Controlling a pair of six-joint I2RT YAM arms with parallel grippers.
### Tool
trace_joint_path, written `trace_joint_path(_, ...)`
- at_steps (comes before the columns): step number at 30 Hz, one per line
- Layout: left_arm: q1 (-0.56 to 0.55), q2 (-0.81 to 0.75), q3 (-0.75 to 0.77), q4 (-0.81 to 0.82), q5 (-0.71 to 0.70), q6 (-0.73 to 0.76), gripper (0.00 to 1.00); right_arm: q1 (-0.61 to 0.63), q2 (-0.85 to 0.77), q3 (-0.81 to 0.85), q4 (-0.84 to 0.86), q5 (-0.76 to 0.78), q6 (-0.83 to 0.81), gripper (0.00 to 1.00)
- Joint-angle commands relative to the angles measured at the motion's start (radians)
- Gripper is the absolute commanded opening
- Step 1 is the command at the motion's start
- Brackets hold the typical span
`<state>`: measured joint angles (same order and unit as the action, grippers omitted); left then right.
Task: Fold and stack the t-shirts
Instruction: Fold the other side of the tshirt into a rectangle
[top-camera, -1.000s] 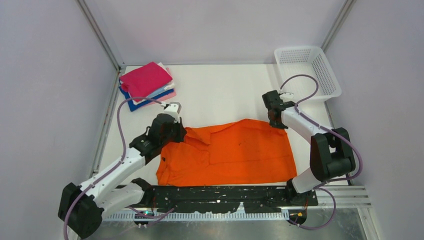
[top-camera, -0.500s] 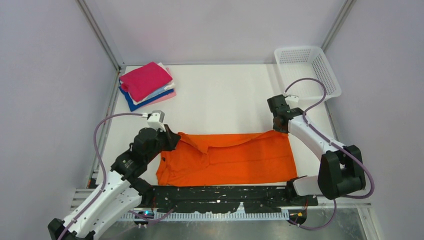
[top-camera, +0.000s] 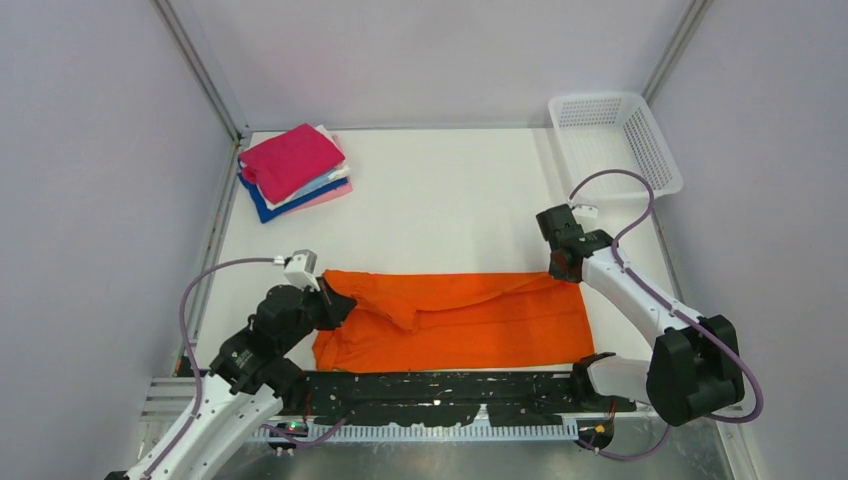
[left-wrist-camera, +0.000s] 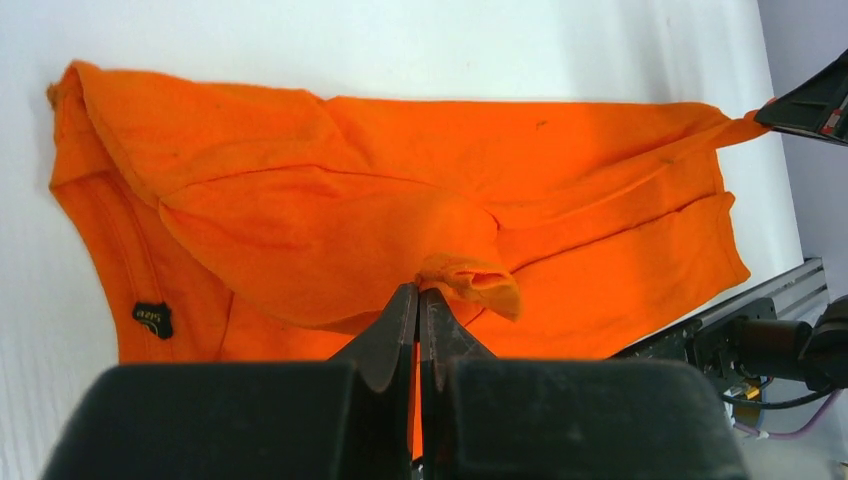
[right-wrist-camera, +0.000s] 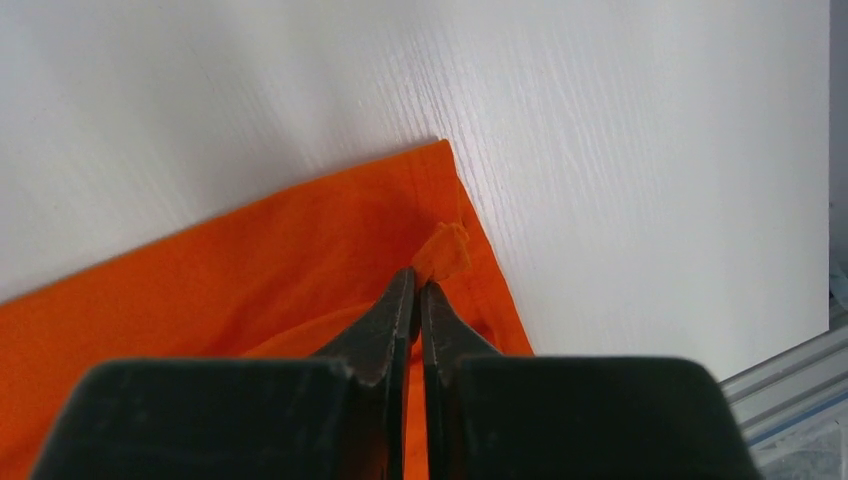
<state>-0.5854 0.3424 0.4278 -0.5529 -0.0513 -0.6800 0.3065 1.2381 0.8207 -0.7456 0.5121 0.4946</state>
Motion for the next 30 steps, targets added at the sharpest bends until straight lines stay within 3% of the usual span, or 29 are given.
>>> trace_joint_path(1,-0.003,-0.05,-0.041,-0.088,0.037,-0.078,0.0,0.013,-0.026,-0.035,-0.027,0.021,0.005,0.11)
trace_joint_path(6,-0.003,-0.107,-0.116,-0.192,0.094,-0.175,0.0,0.032,-0.047,-0.068,-0.062,0.03,0.075,0.16)
trace_joint_path(8,-0.002,-0.123,-0.113,-0.277,0.08,-0.21,0.0,0.036,-0.068,-0.08,-0.077,0.033,0.111,0.27)
trace_joint_path(9,-0.002,-0.133,-0.101,-0.323,0.065,-0.215,0.06,0.036,-0.076,-0.09,-0.083,0.033,0.128,0.31)
trace_joint_path(12,-0.005,-0.179,-0.082,-0.369,0.114,-0.207,0.4,0.037,-0.105,-0.096,-0.099,0.048,0.142,0.4)
trace_joint_path(15,-0.004,-0.217,-0.052,-0.436,0.146,-0.214,0.56,0.036,-0.128,-0.079,-0.149,0.103,0.16,0.52)
trace_joint_path(16,-0.004,-0.23,-0.043,-0.452,0.153,-0.224,0.65,0.037,-0.134,-0.064,-0.159,0.114,0.16,0.67)
trace_joint_path(20,-0.004,-0.264,-0.007,-0.435,0.169,-0.249,0.98,0.037,-0.185,-0.031,-0.175,0.141,0.154,0.95)
trace_joint_path(22,-0.004,-0.253,0.022,-0.378,0.178,-0.235,1.0,0.038,-0.211,-0.025,-0.126,0.072,0.104,0.99)
trace_joint_path(25,-0.005,-0.193,0.068,-0.279,0.198,-0.187,1.0,0.037,-0.253,-0.036,0.003,-0.065,0.041,0.96)
trace_joint_path(30,-0.004,0.017,0.081,-0.04,0.221,-0.117,1.0,0.037,-0.286,-0.11,0.244,-0.33,-0.01,0.95)
